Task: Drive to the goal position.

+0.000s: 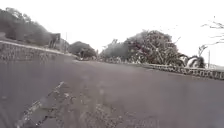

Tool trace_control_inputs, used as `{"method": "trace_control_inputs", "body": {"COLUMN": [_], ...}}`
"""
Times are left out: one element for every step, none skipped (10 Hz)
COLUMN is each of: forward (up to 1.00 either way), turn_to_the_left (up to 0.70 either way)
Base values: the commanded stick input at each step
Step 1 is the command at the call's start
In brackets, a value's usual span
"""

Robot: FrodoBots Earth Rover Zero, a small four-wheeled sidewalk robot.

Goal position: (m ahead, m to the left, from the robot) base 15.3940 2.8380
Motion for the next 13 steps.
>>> {"method": "trace_control_inputs", "body": {"forward": [0.85,0.85,0.85,0.85,0.85,0.85,0.85,0.85,0.85,0.85,0.85,0.85,0.85], "turn_to_the_left": [-0.24,-0.13,-0.02,0.0,0.0,0.0,0.0,0.0,0.0,0.0,0.0,0.0,0.0]}}
